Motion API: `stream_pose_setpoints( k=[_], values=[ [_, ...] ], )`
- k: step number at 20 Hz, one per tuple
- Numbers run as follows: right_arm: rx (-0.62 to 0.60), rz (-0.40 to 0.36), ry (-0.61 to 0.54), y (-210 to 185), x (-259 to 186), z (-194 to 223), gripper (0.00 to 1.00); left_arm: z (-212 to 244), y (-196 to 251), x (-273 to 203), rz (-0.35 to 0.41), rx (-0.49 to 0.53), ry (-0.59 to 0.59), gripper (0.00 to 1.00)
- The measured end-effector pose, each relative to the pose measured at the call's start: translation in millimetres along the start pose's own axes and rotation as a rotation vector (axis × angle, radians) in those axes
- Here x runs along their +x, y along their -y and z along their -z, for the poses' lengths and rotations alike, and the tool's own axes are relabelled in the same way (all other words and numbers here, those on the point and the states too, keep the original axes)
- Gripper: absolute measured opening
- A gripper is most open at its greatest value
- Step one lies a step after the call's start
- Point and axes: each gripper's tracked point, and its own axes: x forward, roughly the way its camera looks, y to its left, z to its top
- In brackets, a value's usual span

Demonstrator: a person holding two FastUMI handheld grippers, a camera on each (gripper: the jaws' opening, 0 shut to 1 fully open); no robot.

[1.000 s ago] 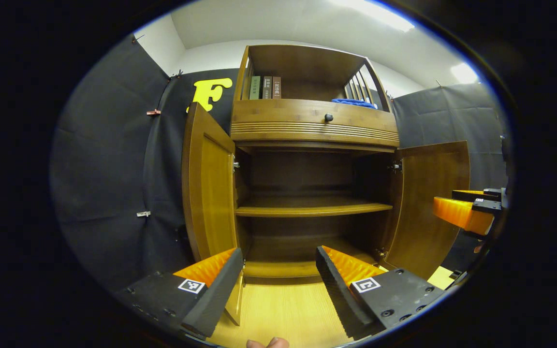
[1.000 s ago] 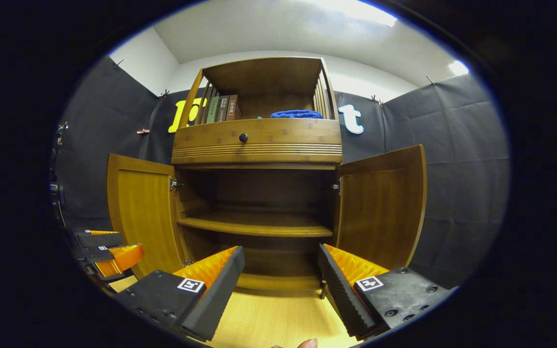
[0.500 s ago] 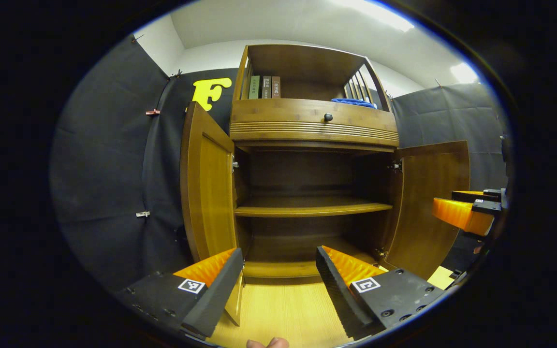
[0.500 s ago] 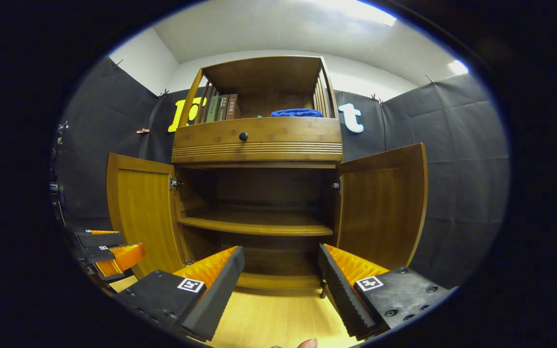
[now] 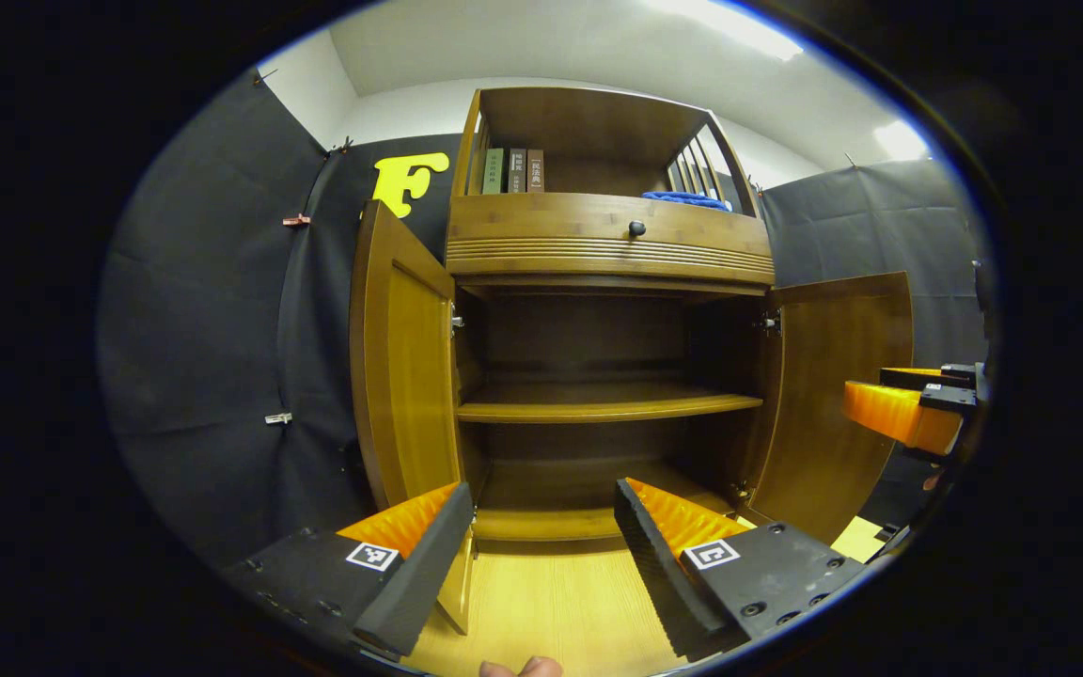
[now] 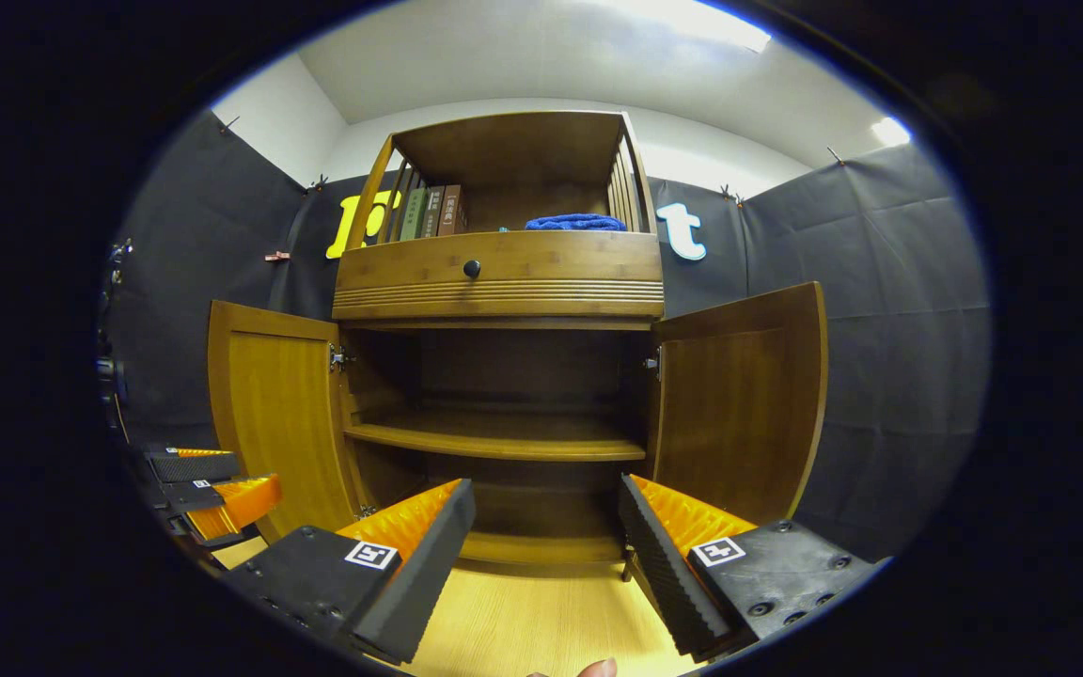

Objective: Open the right door of the double-door shoe cabinet with the right hand, and open the left door with the left hand.

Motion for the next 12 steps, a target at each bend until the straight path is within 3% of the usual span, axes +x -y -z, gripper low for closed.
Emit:
stream_pose_setpoints(
  k=[12],
  values=[
    [0.004, 0.001, 0.0, 0.4, -1.3, 0.1, 0.96, 0.5, 0.8, -2.2, 0.0, 0.007, -0.003, 0.94]
  ],
)
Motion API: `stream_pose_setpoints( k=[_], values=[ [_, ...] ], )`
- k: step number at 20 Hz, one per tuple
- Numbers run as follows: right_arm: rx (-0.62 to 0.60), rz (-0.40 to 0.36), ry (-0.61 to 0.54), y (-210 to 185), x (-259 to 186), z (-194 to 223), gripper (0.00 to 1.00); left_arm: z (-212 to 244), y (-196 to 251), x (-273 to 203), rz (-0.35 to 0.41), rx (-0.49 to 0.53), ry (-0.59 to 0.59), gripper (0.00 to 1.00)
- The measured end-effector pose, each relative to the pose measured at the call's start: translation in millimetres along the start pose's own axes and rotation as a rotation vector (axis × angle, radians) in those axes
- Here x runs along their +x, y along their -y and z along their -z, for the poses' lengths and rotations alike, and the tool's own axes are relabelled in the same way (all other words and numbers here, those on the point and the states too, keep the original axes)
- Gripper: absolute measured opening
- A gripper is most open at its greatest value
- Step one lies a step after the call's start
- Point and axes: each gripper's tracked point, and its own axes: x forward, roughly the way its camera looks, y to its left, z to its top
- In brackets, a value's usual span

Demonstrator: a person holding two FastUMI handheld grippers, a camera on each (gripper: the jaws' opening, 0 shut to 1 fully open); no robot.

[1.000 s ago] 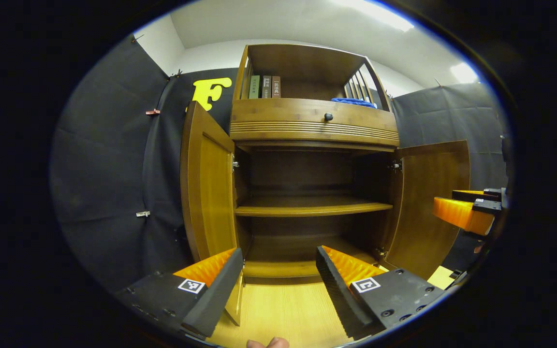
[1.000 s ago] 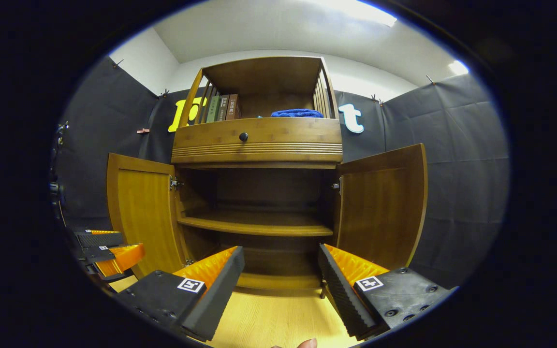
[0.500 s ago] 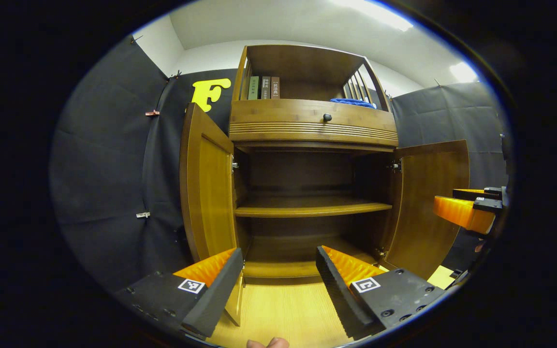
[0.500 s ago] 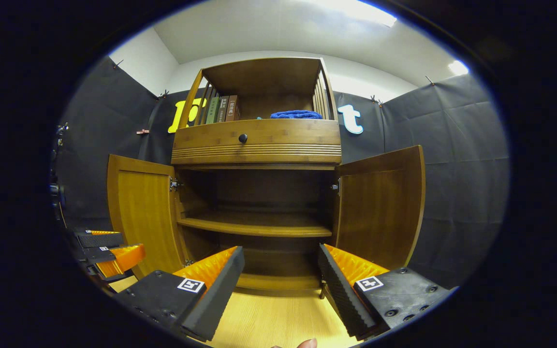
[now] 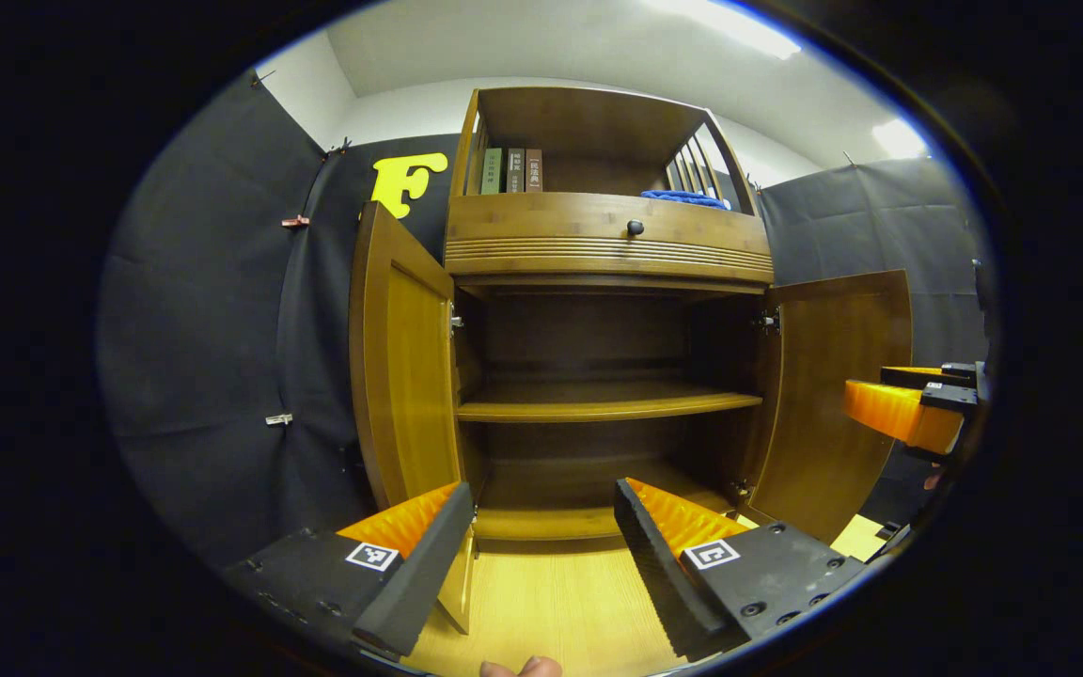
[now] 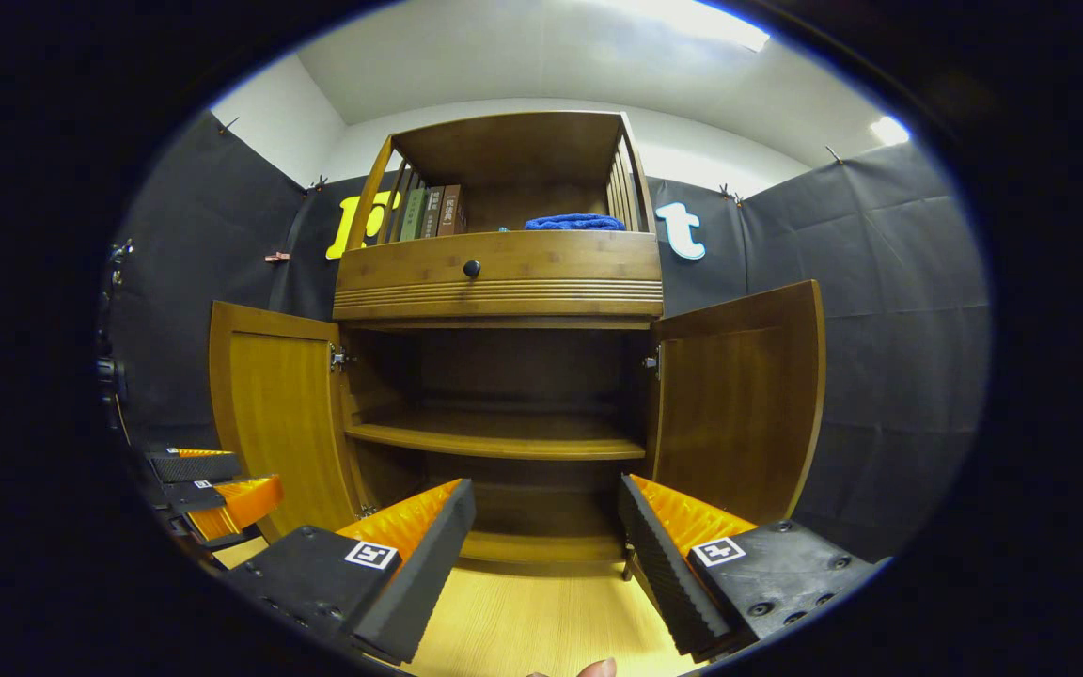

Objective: Open the right door of the double-door shoe cabinet with the right hand, and open the left door with the left hand.

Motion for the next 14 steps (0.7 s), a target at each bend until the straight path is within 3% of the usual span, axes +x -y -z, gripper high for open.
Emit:
stream_pose_setpoints(
  k=[14],
  values=[
    [0.001, 0.001, 0.003, 1.3, -1.3, -2.4, 0.96, -0.8, 3.2, 1.0, 0.003, 0.001, 0.001, 0.94]
  ],
)
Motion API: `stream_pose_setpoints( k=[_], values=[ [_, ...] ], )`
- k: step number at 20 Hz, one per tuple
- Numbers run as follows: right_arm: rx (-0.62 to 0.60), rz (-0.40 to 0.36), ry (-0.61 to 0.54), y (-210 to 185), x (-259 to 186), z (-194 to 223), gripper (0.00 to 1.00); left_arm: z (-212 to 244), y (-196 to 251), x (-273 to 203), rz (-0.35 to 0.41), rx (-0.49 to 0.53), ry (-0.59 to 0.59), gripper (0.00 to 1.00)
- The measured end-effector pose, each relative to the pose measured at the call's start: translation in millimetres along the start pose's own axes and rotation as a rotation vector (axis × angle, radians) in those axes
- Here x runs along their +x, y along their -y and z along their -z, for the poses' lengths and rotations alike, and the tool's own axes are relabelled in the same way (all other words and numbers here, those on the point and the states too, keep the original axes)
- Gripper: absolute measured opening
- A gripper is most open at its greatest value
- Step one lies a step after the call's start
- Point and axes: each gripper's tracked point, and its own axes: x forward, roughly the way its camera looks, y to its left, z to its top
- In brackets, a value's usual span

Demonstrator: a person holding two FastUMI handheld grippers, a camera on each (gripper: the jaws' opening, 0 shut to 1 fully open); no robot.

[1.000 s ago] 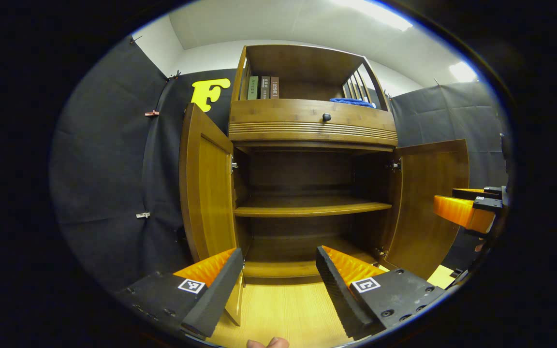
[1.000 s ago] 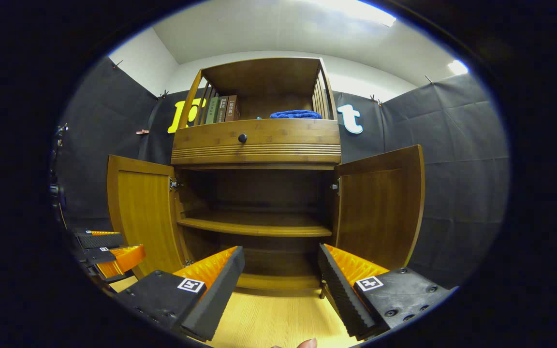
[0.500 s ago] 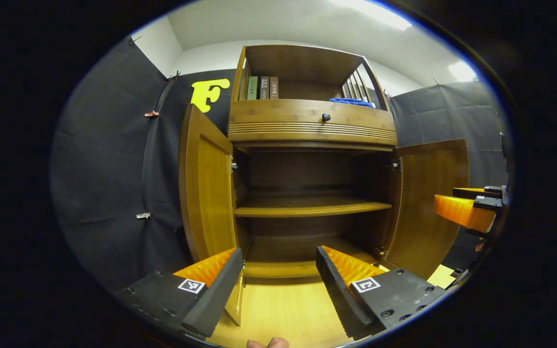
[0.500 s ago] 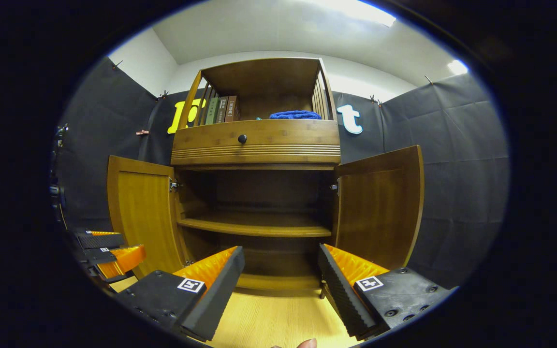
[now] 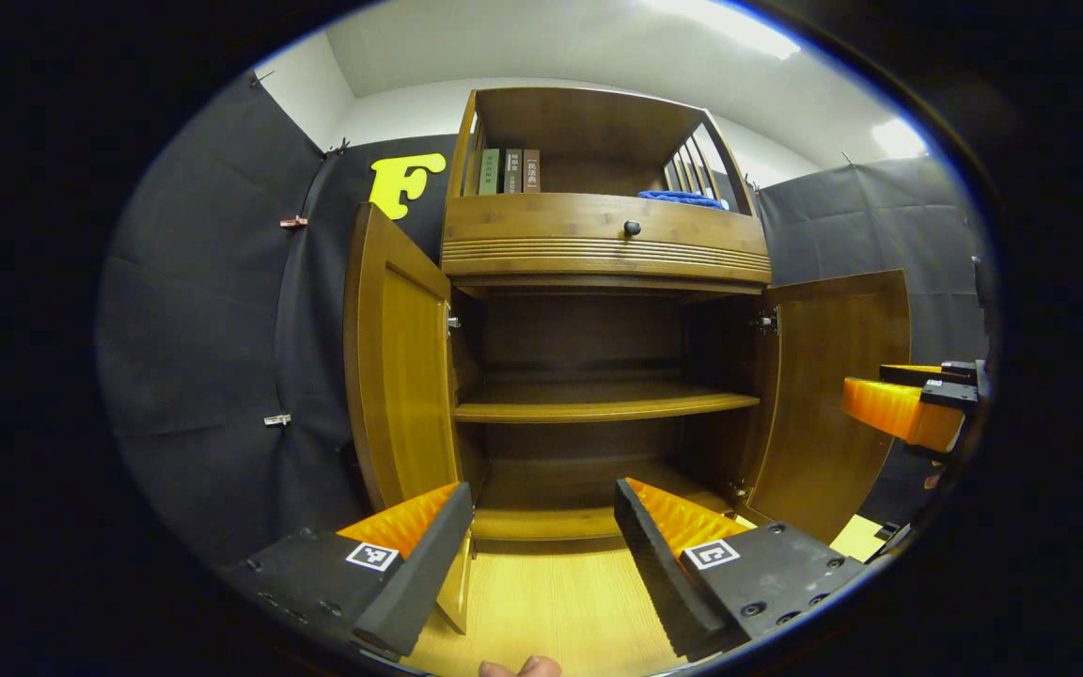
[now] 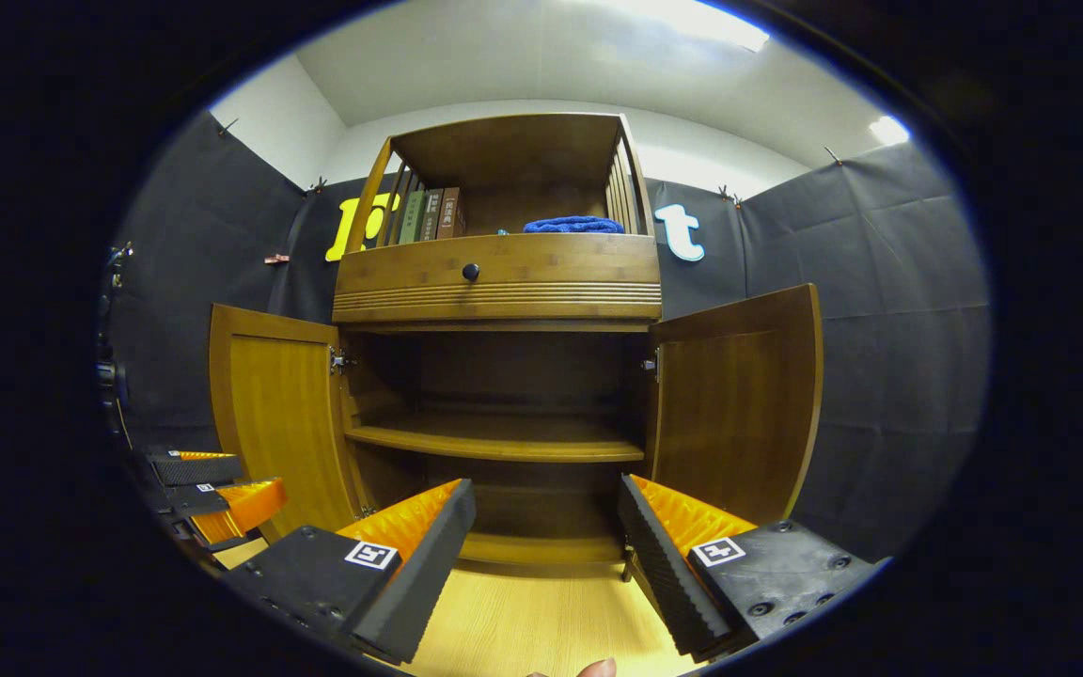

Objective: Open the right door of the double-door shoe cabinet with the right hand, and open the left door with the left hand.

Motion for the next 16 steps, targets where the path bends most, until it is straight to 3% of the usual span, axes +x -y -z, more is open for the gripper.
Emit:
stream_pose_setpoints(
  k=[16],
  values=[
    [0.006, 0.001, 0.007, 0.3, -0.2, -4.7, 0.95, -2.4, 0.6, 0.4, -0.004, 0.004, 0.006, 0.94]
  ],
)
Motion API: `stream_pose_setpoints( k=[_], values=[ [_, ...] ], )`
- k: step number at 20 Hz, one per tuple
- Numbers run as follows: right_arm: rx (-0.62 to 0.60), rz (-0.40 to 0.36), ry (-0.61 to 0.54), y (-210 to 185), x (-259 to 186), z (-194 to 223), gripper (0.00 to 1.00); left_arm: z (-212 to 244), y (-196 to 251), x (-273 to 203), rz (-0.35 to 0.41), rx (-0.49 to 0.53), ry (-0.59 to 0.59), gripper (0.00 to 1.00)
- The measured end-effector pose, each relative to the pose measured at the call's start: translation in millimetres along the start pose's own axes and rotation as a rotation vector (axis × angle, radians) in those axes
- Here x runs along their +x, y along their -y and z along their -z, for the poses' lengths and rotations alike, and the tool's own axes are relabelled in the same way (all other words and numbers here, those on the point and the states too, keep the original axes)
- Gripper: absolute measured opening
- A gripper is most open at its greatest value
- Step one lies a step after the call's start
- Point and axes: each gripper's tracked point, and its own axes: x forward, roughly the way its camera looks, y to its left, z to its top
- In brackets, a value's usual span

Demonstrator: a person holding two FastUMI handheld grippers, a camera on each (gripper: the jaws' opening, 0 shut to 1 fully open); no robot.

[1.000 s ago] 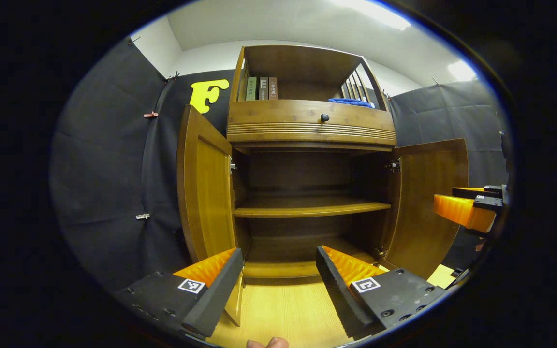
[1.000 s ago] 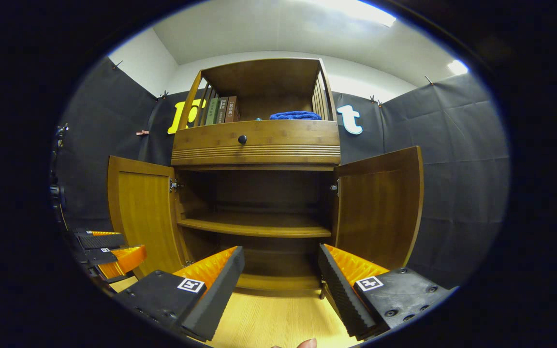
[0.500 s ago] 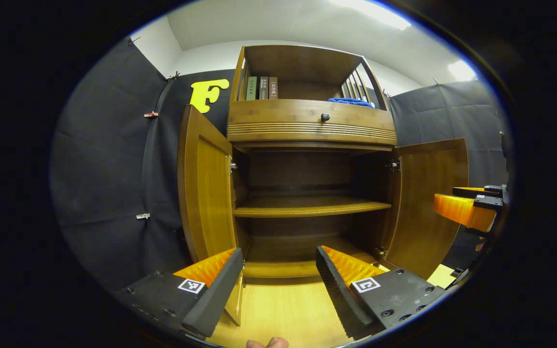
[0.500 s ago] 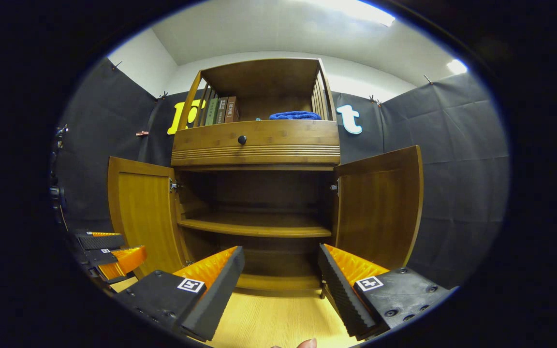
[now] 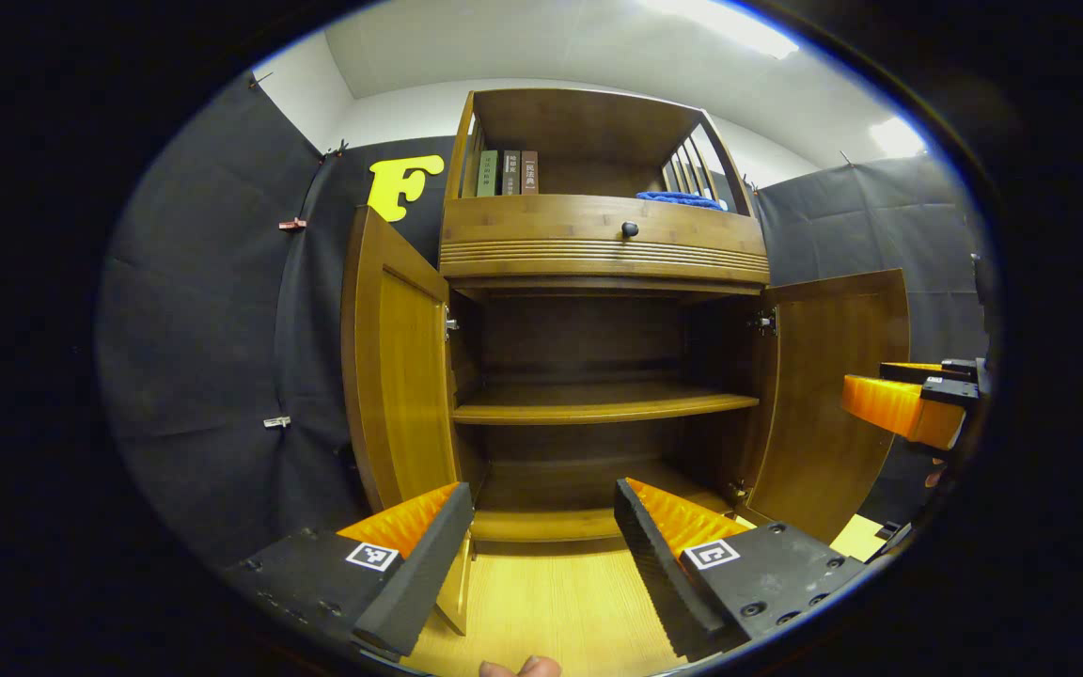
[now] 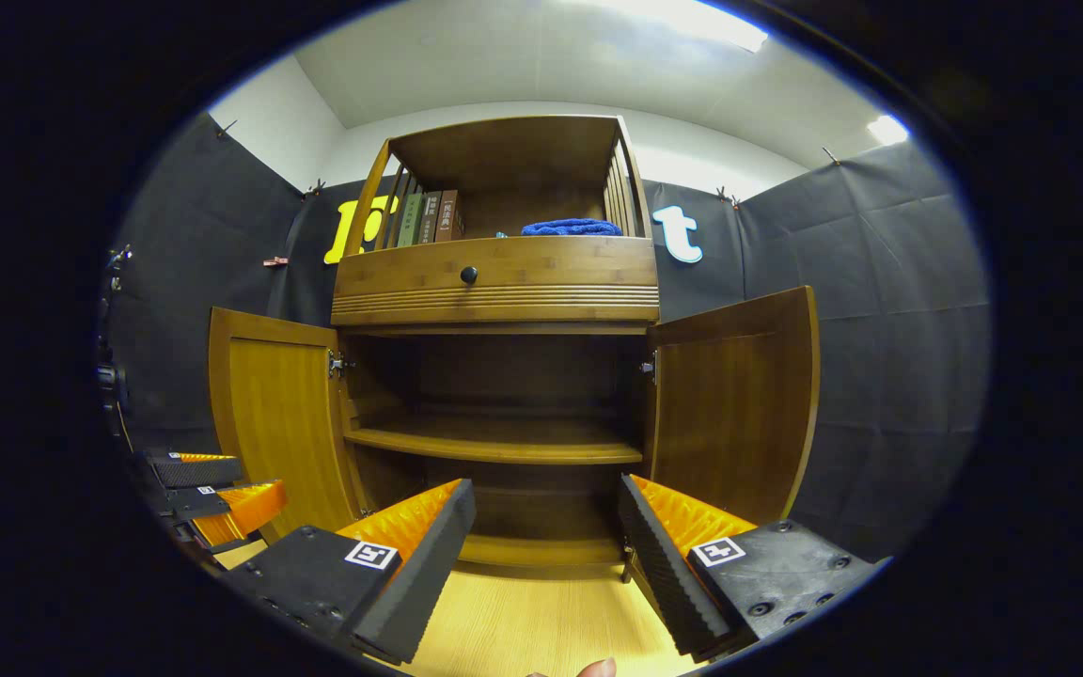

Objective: Open the right door of the double-door shoe cabinet with the right hand, and open the left door with the left hand.

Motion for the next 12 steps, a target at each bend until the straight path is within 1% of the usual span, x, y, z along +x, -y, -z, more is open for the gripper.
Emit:
stream_pose_setpoints(
  k=[8, 10, 12],
  values=[
    [0.006, -0.009, -0.002, 3, 5, 0, 0.96, 0, 3, 2, -0.01, 0.001, -0.002, 0.94],
    [0.014, -0.016, 0.004, 1, 7, 0, 0.96, 1, 4, 4, -0.005, 0.007, -0.008, 0.94],
    [0.018, -0.014, 0.005, 3, 13, 2, 0.98, 3, 8, 7, 0.015, -0.005, -0.008, 0.94]
  ],
)
